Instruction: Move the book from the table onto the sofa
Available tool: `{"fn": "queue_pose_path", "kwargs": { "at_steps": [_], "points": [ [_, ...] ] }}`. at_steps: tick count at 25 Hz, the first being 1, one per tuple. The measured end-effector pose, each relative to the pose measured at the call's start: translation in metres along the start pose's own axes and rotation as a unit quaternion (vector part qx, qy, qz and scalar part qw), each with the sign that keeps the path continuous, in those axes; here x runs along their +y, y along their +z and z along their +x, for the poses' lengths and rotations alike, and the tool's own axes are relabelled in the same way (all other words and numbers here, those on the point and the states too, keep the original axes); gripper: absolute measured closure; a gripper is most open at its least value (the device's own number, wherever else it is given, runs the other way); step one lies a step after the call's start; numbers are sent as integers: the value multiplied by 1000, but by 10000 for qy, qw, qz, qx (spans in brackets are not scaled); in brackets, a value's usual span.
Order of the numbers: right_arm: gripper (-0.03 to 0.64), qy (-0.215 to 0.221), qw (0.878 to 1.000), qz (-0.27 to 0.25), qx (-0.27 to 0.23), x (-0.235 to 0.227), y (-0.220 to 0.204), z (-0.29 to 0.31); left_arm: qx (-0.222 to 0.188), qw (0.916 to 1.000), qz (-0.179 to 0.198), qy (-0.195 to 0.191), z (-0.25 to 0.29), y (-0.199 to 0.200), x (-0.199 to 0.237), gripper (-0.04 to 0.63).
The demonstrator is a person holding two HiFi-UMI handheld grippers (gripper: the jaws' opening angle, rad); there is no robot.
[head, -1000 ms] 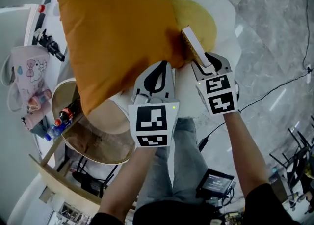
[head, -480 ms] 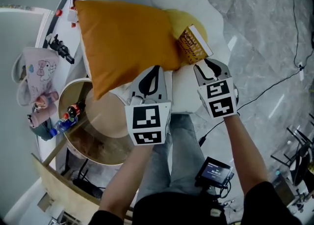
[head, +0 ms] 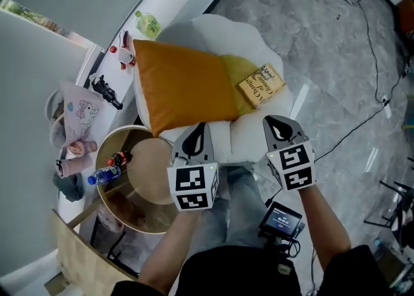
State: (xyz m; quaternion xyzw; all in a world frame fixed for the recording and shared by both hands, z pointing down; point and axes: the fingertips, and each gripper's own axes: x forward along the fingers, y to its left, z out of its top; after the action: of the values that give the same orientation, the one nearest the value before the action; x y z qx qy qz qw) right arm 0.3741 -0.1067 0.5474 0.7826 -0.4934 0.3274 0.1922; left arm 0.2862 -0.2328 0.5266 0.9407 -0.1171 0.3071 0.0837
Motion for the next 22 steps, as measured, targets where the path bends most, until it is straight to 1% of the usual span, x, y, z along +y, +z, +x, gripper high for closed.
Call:
{"fn": "queue_pose_path", "kwargs": {
  "at_steps": [4,7,10,12,16,22],
  "points": [
    [603,-35,9992,90,-379,19,29,-54,-166,9999,9,24,-44,16,4,584],
    [603,-114,9976,49,-684,33,52,-97,-357,9994,44,5,-81,33,5,584],
    [603,-217,9953,-44,-948,46,70,-140,-641,9978,59,-141,-119,52,-2,584],
    [603,-312,9934,-122,-1094,56,78,-168,-846,9960,145,-241,-149,64,-8,585],
    [603,-452,9899,-129,-1337,81,87,-220,-1189,9916,313,-393,-213,74,-15,585],
    [603,-718,9838,13,-1641,111,85,-275,-1712,9835,299,-495,-293,82,-15,584]
  ]
}}
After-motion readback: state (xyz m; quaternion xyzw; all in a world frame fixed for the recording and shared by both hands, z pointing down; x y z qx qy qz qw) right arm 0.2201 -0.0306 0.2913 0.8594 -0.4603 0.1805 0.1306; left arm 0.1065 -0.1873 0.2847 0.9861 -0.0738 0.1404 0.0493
